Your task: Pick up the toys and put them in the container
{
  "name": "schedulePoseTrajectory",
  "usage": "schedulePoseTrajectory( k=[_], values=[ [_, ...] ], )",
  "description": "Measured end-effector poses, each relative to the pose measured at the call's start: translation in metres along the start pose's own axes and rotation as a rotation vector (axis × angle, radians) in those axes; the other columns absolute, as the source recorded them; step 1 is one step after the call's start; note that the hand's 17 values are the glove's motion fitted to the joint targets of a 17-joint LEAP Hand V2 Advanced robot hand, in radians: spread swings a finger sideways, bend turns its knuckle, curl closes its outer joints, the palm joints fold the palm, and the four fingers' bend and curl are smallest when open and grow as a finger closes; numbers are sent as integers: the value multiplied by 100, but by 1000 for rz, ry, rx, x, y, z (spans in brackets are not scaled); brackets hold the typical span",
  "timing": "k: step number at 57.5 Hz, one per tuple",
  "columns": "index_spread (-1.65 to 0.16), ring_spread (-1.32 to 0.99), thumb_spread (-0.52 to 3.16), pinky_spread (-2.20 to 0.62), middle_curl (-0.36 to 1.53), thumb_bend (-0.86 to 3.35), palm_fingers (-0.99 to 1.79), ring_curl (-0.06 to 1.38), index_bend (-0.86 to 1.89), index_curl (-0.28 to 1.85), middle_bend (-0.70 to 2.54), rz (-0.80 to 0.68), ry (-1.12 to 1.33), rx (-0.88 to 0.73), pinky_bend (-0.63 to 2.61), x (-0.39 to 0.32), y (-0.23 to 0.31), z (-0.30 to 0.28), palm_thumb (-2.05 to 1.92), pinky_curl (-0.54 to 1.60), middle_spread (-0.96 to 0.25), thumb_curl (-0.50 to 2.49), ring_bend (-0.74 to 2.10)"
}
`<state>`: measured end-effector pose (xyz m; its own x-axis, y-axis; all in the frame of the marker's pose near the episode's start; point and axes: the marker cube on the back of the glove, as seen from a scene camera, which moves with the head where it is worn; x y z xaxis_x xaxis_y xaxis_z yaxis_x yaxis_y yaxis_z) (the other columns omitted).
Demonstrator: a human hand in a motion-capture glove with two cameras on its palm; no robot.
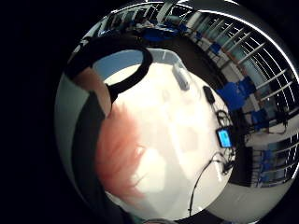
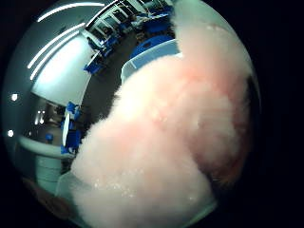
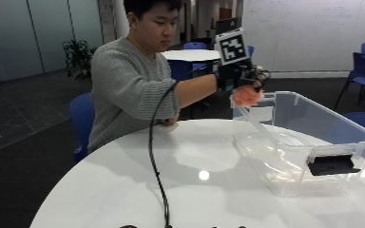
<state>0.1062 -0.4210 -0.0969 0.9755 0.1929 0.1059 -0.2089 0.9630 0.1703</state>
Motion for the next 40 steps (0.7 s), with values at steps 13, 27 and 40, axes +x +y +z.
schedulePoseTrajectory(
  k=[13,27,40],
  values=[
    [-36,-46,110,-38,88,-2,82,64,29,101,75,68,187,-86,85,-15,-109,65,42,45,-34,64,103],
    [-37,-46,117,-37,91,-2,74,64,22,107,74,73,200,-264,85,1,-124,120,38,45,-35,62,101],
    [-40,-31,127,-13,70,-5,-23,51,8,87,25,68,157,-448,103,16,-107,137,14,48,-28,47,52]
  ],
)
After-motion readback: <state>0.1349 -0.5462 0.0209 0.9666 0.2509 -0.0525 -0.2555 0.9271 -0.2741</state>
